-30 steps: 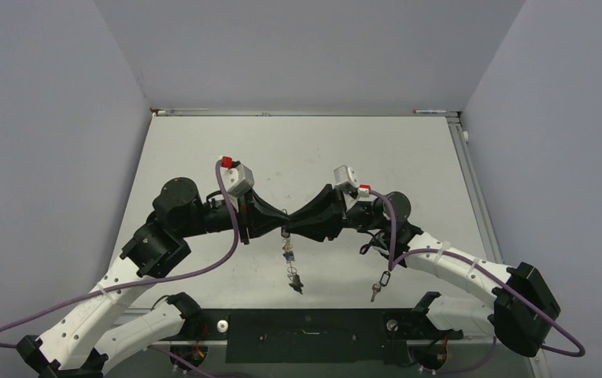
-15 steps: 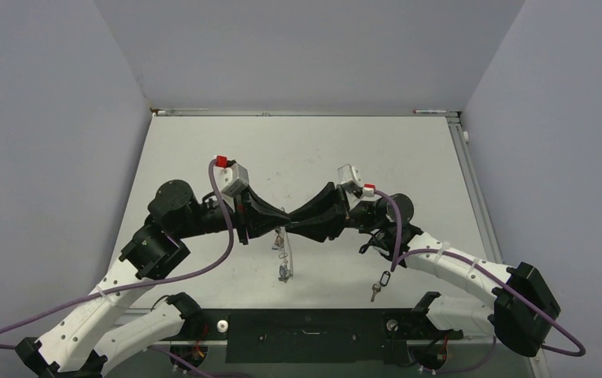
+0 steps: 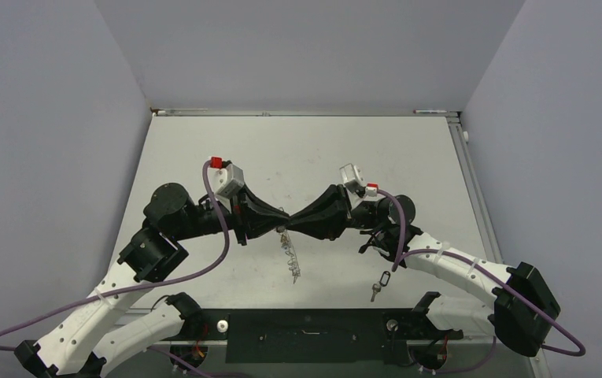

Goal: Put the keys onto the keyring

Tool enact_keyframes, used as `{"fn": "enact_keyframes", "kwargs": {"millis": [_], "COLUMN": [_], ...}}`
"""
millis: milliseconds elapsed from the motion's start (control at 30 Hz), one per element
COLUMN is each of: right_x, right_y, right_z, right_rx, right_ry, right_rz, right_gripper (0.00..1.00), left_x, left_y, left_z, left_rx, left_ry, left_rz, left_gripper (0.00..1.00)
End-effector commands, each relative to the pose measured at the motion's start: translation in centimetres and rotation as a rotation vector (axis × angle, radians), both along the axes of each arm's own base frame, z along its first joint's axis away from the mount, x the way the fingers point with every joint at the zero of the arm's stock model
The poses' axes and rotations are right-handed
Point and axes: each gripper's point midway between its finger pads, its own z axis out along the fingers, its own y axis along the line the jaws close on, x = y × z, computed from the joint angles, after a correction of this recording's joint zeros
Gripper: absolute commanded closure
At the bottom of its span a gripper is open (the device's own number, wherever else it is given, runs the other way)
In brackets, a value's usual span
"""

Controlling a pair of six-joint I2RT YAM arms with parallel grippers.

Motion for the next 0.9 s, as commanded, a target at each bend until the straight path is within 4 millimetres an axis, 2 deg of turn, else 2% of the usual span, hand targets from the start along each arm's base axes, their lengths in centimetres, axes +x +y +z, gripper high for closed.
{"fn": "enact_keyframes", "kwargs": {"millis": [0,67,300,400,500,600,700,867], "right_x": [-0.5,-0.5,-0.6,-0.6,-0.4,-0.1,-0.1,-0.2], "right_y": [-0.2,-0.2,-0.9,-1.0,-1.2,-1.5,-1.8,-2.7], "right_z": [1.1,1.1,1.8,2.0,2.1,2.2,2.6,3.9], "right_rx": [0.046,0.047,0.113,0.124,0.139,0.155,0.178,0.241], "right_ry": [-0.044,-0.043,-0.065,-0.072,-0.072,-0.077,-0.076,-0.069], "right_rz": [0.012,0.013,-0.015,-0.018,-0.040,-0.067,-0.080,-0.099], "right_gripper": [0.91,0.95,0.95,0.95,0.95,0.95,0.95,0.95], "left_x": [-0.6,-0.6,-0.5,-0.3,-0.4,-0.3,-0.3,-1.6], "left_y": [0.3,0.3,0.3,0.5,0.7,1.0,1.4,2.5], "left_z": [3.6,3.6,3.4,3.3,3.4,3.7,3.8,4.0], "left_rx": [-0.107,-0.108,-0.101,-0.085,-0.080,-0.084,-0.096,-0.165], "left_ry": [-0.094,-0.094,-0.103,-0.102,-0.110,-0.117,-0.128,-0.207], "left_rz": [-0.008,-0.009,-0.008,0.010,0.022,0.038,0.062,0.062], "left_gripper": [1.00,1.00,1.00,0.85,0.57,0.44,0.40,0.42]}}
